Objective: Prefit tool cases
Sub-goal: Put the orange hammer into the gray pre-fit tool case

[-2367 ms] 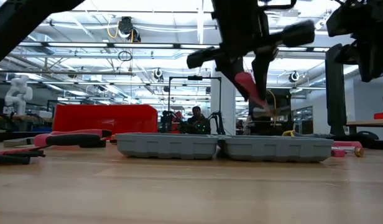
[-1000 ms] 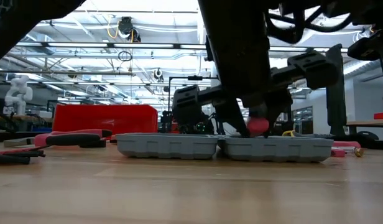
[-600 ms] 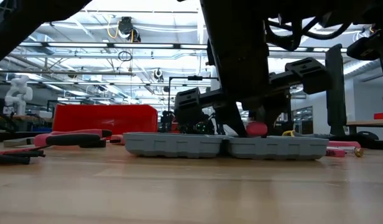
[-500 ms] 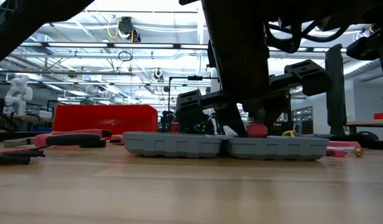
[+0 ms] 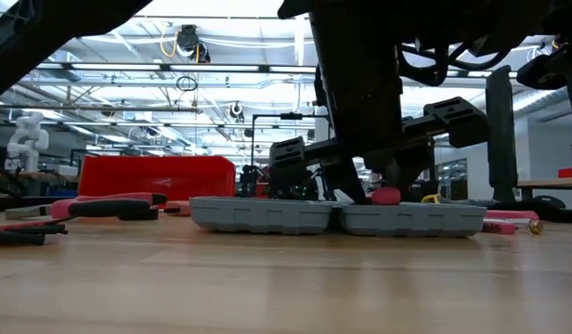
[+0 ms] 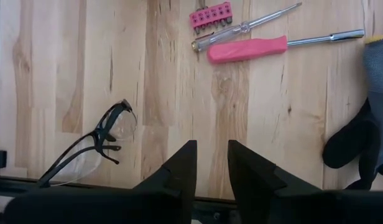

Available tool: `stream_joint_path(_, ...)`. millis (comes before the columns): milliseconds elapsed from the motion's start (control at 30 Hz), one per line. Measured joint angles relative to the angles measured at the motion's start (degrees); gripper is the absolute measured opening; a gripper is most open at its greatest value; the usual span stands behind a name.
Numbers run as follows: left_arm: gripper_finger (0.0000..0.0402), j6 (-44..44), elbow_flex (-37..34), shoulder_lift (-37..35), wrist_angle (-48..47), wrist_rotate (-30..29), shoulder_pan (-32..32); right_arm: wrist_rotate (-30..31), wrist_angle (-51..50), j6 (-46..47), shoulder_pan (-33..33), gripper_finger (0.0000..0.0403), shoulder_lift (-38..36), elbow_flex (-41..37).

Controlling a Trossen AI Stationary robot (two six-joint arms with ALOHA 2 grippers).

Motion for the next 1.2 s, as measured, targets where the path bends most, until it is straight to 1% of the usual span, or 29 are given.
stream_joint_path(167,0.0139,0.2,0.1,0.0,0.4,0.4,0.3,0.0,0.0,-0.5,0.0,0.0082,0.0,0.0)
stream_joint_path(300,0.0164,1.2,0.1,0.0,0.4,1.6,0.5,0.0,0.0,-0.7,0.0,0.0082,0.0,0.0)
stream_joint_path(467,0.0195,1.8,0.1,-0.7,0.3,1.7,0.5,0.0,-0.1,-0.9,0.0,0.0082,0.0,0.0)
stream_joint_path(667,0.0201,6.0,0.2,-4.9,0.2,-0.8,0.4,0.0,-0.1,-0.9,0.0,0.0082,0.0,0.0)
stream_joint_path(833,0.0201,15.3,0.1,-8.5,-2.2,-6.4,0.5,0.3,0.6,-0.9,0.0,0.0082,-0.2,0.0)
stream_joint_path(900,0.0201,18.5,0.2,-10.4,-6.3,-7.8,0.8,1.9,3.2,-0.8,0.0,0.0082,-0.5,0.0)
stream_joint_path(1000,0.0201,23.3,0.1,-12.8,-15.5,-9.7,1.2,6.0,7.3,-0.1,0.0,0.0082,-0.5,0.0)
stream_joint_path(1033,0.0201,26.3,0.1,-13.2,-17.9,-10.7,1.3,7.2,8.6,0.0,0.0,0.0081,-0.5,0.0)
stream_joint_path(1100,0.0201,35.2,0.1,-13.9,-20.7,-12.9,1.1,8.8,12.6,0.1,-0.2,0.0073,0.0,-0.5)
stream_joint_path(1200,0.0201,47.9,0.1,-13.9,-21.3,-14.0,0.9,8.6,20.8,-0.6,-0.3,0.0045,1.8,-3.4)
